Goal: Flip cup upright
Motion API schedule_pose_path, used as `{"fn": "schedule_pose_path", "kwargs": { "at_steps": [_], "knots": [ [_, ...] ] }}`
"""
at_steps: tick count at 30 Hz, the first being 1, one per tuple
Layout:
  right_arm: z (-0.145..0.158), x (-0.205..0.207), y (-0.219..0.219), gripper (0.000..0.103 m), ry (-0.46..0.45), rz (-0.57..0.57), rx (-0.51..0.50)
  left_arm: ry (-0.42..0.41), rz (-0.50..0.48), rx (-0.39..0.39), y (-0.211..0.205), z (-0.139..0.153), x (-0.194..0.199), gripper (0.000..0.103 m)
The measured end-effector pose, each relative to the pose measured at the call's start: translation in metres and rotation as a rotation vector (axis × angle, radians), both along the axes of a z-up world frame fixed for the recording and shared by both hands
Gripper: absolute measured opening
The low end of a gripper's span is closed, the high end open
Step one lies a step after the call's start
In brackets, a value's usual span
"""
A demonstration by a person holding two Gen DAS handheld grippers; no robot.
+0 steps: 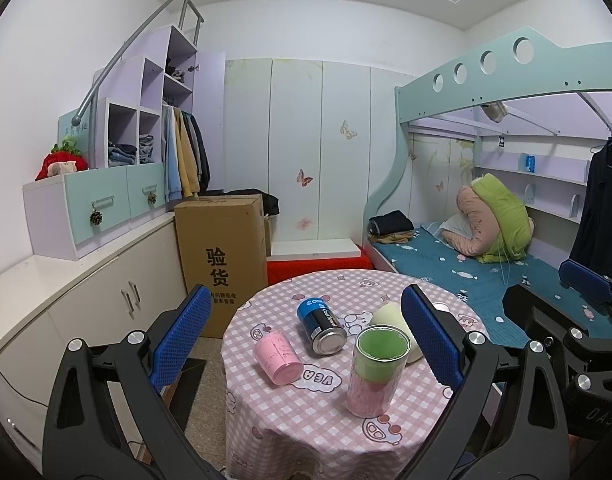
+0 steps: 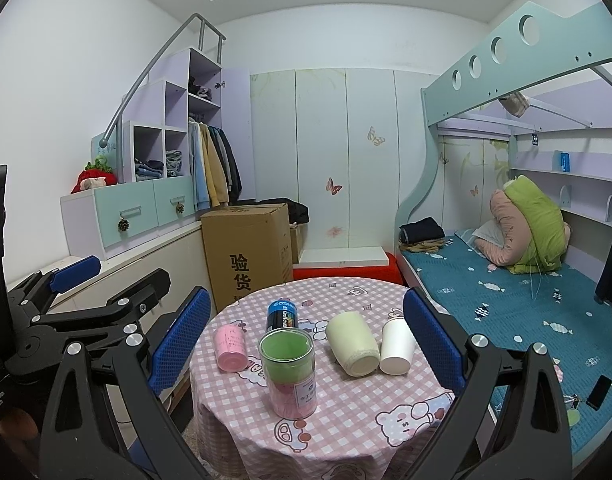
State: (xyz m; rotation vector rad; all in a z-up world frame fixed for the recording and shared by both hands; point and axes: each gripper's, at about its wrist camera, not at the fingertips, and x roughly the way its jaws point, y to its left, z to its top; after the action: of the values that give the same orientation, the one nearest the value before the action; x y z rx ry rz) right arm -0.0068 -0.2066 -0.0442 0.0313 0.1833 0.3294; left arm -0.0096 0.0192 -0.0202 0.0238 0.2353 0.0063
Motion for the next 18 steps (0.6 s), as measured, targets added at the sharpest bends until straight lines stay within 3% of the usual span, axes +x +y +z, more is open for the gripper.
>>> {"fn": "schedule_pose_path", "kwargs": {
  "at_steps": [18],
  "knots": [
    [-0.001, 0.0012, 0.0023, 0.094, 0.001, 0.001, 0.0, -0.003, 0.004, 0.002, 0.0003, -0.0024, 0.002, 0.096]
  ]
}}
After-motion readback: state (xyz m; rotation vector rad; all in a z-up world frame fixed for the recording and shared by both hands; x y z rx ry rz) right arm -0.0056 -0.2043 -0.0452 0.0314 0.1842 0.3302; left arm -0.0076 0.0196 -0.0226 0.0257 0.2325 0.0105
